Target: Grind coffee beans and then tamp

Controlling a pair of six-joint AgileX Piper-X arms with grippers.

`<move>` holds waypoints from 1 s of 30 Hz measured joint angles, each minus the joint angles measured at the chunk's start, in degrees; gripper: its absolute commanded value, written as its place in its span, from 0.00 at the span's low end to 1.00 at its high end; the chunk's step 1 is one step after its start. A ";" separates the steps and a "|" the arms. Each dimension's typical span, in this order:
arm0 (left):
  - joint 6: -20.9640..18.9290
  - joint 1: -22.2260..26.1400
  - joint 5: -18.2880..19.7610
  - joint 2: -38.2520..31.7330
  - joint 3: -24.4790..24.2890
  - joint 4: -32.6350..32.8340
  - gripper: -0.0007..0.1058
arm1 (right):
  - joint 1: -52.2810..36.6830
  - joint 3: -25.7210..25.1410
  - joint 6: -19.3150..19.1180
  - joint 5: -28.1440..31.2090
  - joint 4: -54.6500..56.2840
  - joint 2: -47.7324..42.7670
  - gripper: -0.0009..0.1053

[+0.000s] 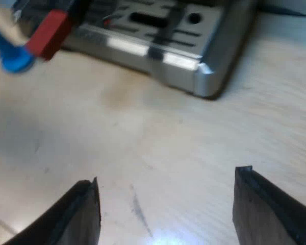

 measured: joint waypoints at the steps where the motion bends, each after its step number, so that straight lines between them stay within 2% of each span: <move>1: 0.69 -0.79 0.27 0.16 1.19 -0.86 0.80 | 1.10 0.00 -0.19 -0.19 0.00 0.30 0.55; 4: 2.69 -2.75 0.59 0.14 4.22 -2.94 0.80 | 3.72 0.00 -0.61 -0.38 0.00 0.78 0.55; 8: 2.95 -3.58 0.56 0.29 6.97 -4.45 0.80 | 5.10 0.71 -0.61 -0.50 -0.56 0.74 0.55; 14: 2.95 -3.63 1.07 0.27 10.50 -6.32 0.80 | 8.40 3.11 -1.44 -0.47 -7.26 0.83 0.55; 16: 2.95 -3.63 2.07 0.38 14.44 -12.13 0.80 | 8.63 3.48 -1.44 -0.47 -8.17 0.83 0.55; 19: 2.95 -3.63 2.08 0.50 19.61 -14.32 0.80 | 9.16 5.87 -1.44 0.52 -10.53 0.88 0.55; 30: 2.95 -3.63 1.95 0.89 22.17 -18.61 0.80 | 9.16 9.62 -1.55 0.62 -12.66 0.97 0.55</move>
